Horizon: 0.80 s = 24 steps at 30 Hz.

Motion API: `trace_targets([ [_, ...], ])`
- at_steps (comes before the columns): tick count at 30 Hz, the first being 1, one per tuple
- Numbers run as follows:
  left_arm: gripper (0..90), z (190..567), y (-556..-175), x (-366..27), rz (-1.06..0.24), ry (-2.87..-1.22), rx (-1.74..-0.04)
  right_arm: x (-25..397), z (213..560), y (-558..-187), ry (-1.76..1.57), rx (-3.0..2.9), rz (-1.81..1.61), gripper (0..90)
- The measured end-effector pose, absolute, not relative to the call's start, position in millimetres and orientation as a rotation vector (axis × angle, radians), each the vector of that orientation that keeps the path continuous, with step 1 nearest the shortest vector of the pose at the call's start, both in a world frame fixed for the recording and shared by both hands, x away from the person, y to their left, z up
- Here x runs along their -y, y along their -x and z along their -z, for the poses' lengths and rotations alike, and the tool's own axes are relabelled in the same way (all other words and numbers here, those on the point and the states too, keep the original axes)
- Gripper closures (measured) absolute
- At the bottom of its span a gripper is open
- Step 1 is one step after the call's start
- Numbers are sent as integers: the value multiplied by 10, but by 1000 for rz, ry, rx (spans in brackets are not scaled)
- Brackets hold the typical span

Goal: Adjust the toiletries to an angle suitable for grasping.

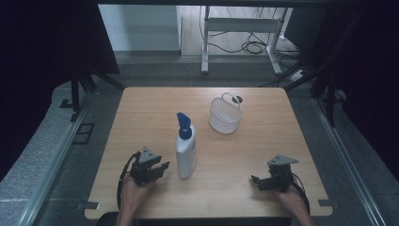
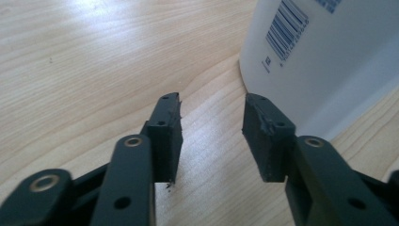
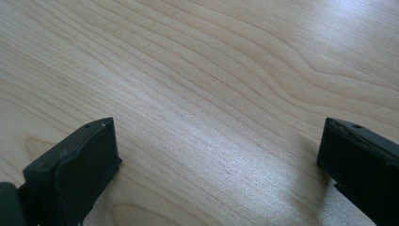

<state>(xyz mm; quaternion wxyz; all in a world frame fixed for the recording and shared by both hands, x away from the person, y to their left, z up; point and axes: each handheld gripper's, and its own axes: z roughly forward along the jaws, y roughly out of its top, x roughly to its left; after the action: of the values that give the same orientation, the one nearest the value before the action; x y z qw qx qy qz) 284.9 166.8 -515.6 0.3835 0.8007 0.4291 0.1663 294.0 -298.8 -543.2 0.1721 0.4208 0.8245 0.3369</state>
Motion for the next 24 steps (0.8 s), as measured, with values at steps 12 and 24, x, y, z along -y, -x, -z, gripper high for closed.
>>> trace_targets([
  [12, 743, 5111, -2929, -1628, -438, -2032, -1076, 2984, 5432, -2945, -1193, -2341, -955, 0],
  [24, 891, 5096, -3074, -1485, -420, -2028, -1015, 2981, 5432, -2948, -1193, -2343, -957, 0],
])
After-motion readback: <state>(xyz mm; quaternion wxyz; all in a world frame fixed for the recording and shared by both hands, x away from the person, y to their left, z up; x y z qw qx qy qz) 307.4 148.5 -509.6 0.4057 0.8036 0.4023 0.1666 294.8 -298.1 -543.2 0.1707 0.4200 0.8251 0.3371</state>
